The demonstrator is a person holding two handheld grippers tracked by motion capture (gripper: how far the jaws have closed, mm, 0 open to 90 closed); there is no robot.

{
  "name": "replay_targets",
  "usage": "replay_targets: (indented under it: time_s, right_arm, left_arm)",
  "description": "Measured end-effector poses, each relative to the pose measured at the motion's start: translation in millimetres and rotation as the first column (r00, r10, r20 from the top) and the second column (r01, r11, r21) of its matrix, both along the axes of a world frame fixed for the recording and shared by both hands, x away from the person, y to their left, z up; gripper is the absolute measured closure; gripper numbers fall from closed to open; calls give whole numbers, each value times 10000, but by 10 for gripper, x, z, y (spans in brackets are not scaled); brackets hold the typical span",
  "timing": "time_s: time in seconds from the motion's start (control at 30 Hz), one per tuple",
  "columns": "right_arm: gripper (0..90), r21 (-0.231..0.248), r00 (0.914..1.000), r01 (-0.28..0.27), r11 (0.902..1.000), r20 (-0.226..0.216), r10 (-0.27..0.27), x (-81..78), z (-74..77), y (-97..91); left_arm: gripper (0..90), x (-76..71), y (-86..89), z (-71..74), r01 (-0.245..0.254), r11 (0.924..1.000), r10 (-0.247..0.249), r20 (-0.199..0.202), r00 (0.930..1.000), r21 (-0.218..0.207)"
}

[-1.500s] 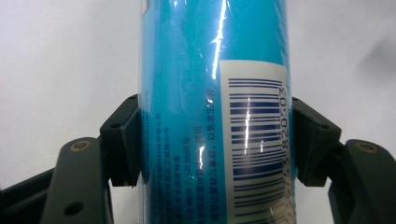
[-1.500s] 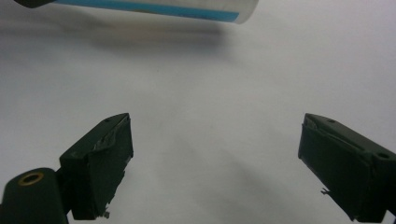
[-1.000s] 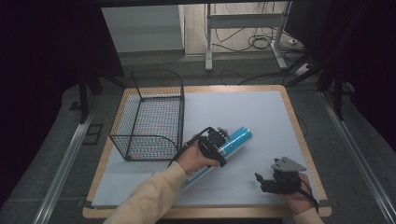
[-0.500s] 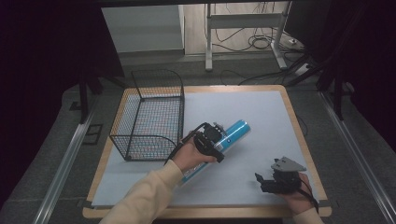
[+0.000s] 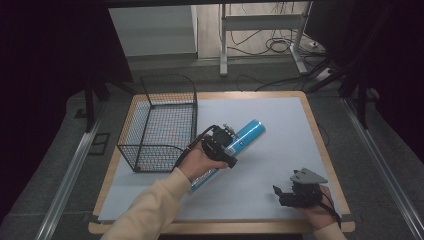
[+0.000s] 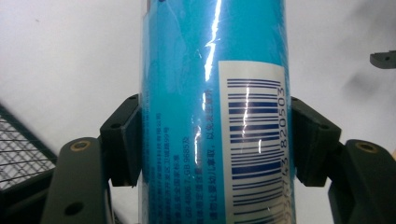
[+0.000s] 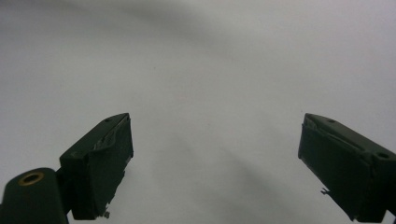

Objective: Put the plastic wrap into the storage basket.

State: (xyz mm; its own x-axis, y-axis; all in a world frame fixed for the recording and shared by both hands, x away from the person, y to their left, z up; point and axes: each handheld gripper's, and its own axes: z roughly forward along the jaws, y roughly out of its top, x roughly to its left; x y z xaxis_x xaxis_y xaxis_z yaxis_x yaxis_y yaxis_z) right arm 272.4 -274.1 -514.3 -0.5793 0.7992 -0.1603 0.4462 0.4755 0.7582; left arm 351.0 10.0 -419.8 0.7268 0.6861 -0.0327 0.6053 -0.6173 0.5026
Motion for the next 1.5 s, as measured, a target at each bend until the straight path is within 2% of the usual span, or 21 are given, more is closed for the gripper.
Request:
replay_targets:
  time_s: [0.07,0.13,0.2,0.27,0.43,0.57,0.8,0.9,1.13,1.17,1.3,1.5]
  right_arm:
    - [104,-11,10000,20,10000,28,-20,3,-4,1]
    - [104,-9,10000,23,10000,13,-23,4,-6,1]
    - [104,-15,10000,22,10000,0,-22,5,-8,2]
    - [104,-15,10000,19,10000,-4,-19,5,-10,2]
    - [104,-17,10000,31,10000,5,-31,9,-11,-5]
    - [104,66,10000,53,10000,-10,-53,26,0,-11]
    - [104,216,9997,-15,9998,255,10,11,34,5]
    - [105,229,9997,-31,9997,241,25,6,39,-1]
    - [105,245,9994,-25,9997,341,16,4,49,1]
    - [105,243,9995,-20,9997,329,12,4,48,1]
    - [105,239,9994,16,9997,334,-24,5,50,-4]
    - [105,216,9994,38,9998,333,-45,9,46,-8]
  left_arm:
    - [319,-4,13,29,-50,9999,48,196,9998,119]
    - [319,3,25,52,-15,9999,12,215,9998,114]
    - [319,11,36,73,-45,10000,46,165,9999,-56]
    - [319,20,45,90,3,10000,-3,195,9998,13]
    - [319,54,74,130,-1,9999,4,205,9998,-155]
    - [319,123,113,166,-39,9992,48,208,9998,-404]
    - [319,197,148,252,-148,9987,164,330,9993,-485]
    - [319,210,160,295,-218,9977,241,351,9991,-647]
    - [319,205,175,391,-182,9972,214,437,9988,-726]
    - [319,209,182,411,-304,9960,348,515,9981,-843]
    - [319,241,217,473,-383,9968,430,668,9968,-698]
    - [319,280,253,522,-481,9964,531,700,9961,-704]
